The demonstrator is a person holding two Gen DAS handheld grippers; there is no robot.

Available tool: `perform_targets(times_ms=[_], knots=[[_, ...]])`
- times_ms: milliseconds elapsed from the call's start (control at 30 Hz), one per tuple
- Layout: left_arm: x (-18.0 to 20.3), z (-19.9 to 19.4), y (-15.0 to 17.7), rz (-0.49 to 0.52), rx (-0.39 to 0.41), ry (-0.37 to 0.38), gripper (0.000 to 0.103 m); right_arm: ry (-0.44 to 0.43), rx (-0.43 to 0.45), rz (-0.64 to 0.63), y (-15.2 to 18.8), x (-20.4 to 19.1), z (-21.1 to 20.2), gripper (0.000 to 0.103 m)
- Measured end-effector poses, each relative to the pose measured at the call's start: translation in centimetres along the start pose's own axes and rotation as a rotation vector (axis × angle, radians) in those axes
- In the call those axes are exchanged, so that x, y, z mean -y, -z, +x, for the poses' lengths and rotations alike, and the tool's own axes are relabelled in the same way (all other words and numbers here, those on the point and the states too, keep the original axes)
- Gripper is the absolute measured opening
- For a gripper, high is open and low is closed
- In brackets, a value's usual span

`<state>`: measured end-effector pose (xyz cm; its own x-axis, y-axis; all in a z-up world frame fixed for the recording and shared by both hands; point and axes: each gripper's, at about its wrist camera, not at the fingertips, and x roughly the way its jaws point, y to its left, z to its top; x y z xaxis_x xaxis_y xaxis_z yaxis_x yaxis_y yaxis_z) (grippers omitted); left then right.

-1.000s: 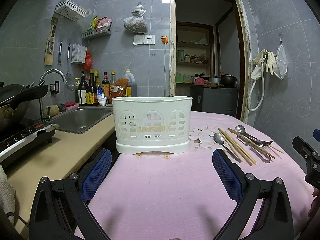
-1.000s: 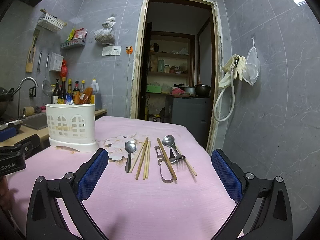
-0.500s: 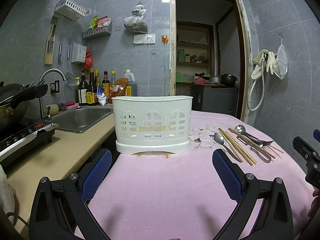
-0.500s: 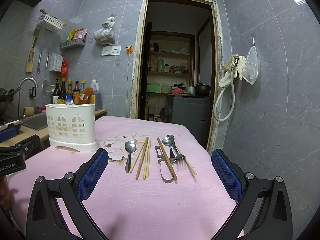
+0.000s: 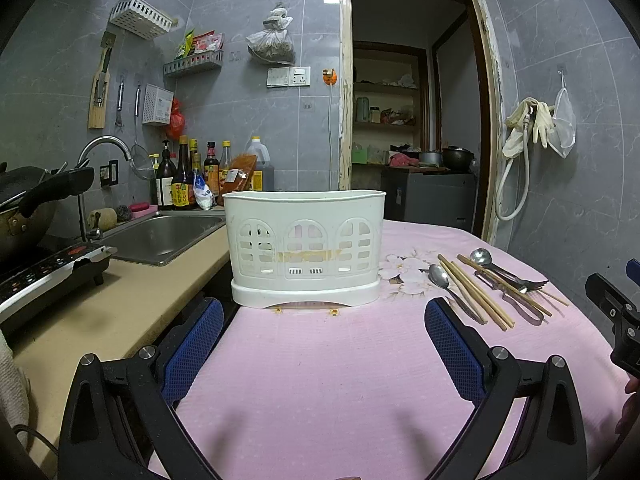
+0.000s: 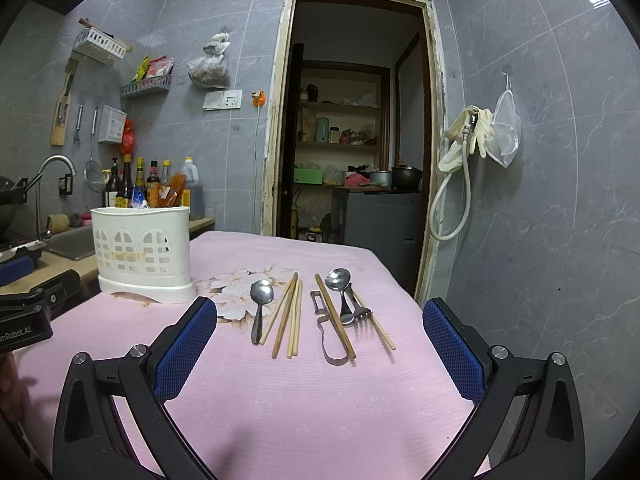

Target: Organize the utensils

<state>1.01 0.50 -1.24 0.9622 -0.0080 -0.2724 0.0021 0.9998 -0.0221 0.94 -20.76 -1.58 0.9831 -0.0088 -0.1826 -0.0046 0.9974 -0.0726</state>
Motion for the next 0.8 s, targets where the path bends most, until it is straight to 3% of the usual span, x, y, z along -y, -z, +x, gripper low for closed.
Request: perform_targets(times_ms=[300,433,567,800], knots=[[0.0,0.2,0.2,0.002,-0.006,0.001,0.099,-0.003,-0.005,0.013,0.4,-0.1,0.0,0.103],[0.4,0.7,-1.2,0.029,-0.009,0.026,0.099,-0.034,-0.022,0.006,0.1,0.0,0.3,0.103],[0.7,1.6,-2.9,0.045,-0.021,0.08,0.099,-0.057,-0.025,-0.03,-1.4,1.2,0.8,0.103],[2.1,4.6,-6.1,-0.001,-0.117,0.193,0.099,-0.084,-0.046,-0.154,-4.2,3.3,2.2,0.103]])
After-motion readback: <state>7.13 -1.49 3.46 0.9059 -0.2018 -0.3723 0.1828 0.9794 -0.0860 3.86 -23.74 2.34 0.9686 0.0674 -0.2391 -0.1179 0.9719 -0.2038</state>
